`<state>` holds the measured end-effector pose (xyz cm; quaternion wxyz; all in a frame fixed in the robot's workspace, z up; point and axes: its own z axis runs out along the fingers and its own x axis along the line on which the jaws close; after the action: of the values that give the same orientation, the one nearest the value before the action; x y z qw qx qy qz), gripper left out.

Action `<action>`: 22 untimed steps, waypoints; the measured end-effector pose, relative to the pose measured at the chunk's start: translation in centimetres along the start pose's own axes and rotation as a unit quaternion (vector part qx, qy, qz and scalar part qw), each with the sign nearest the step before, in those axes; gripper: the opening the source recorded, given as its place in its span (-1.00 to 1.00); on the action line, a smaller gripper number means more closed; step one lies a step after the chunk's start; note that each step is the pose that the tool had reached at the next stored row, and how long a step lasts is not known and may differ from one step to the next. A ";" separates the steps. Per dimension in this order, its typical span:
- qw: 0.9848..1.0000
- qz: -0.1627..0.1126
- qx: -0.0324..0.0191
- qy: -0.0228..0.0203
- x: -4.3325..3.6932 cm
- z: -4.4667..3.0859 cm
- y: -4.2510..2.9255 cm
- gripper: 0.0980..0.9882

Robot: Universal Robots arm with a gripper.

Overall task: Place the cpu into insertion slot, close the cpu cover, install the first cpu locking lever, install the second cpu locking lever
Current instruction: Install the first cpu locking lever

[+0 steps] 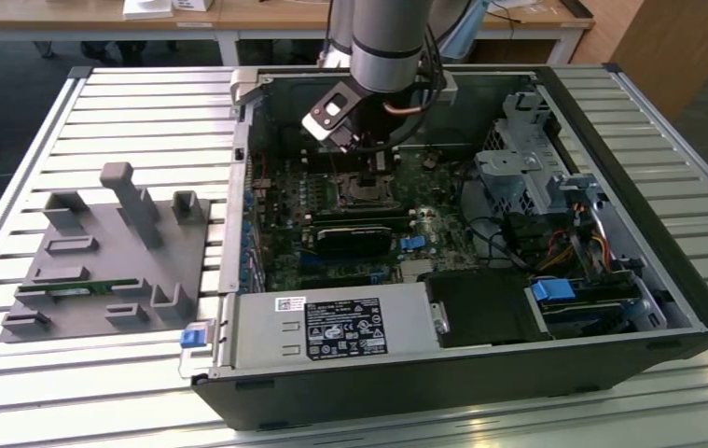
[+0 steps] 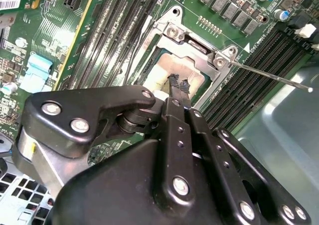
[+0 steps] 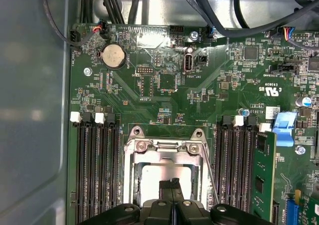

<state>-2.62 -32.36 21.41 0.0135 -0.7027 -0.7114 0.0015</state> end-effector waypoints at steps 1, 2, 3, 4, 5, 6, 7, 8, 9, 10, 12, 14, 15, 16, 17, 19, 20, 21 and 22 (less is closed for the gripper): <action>1.000 0.000 0.000 0.000 0.00 -0.01 0.00 -0.98; 1.000 0.000 0.000 0.000 0.00 -0.03 0.00 -0.98; 1.000 0.000 0.000 0.000 0.00 -0.05 0.00 -0.98; 1.000 0.000 0.000 0.000 0.00 -0.07 0.00 -0.98; 1.000 0.000 0.000 0.000 0.00 -0.08 0.00 -0.98; 1.000 0.000 0.000 0.000 0.00 -0.10 0.00 -0.98; 1.000 0.000 0.000 0.000 0.00 -0.12 0.00 -0.98; 1.000 0.000 0.000 0.000 0.00 -0.13 0.00 -0.98; 1.000 0.000 0.000 0.000 0.01 -0.15 0.00 -0.98; 1.000 0.000 0.000 0.000 0.00 -0.18 -0.01 -0.98; 1.000 0.000 0.000 0.000 0.01 -0.23 -0.01 -0.98; 1.000 0.000 0.000 0.000 0.01 -0.28 -0.01 -0.98; 1.000 0.000 0.000 0.000 0.01 -0.31 -0.01 -0.98; 1.000 0.000 0.000 0.000 0.01 -0.35 -0.01 -0.98; 1.000 0.000 0.000 0.000 0.01 -0.38 -0.01 -0.98; 1.000 0.000 0.000 0.000 0.01 -0.50 -0.01 -0.98; 1.000 0.000 0.000 0.000 0.01 -0.57 -0.01 -0.98; 1.000 0.000 0.000 0.000 0.01 -0.61 -0.01 -0.98; 1.000 0.000 0.000 0.000 0.01 -0.65 -0.02 -0.98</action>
<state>-2.62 -32.36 22.06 0.0133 -0.7027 -0.7114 0.0016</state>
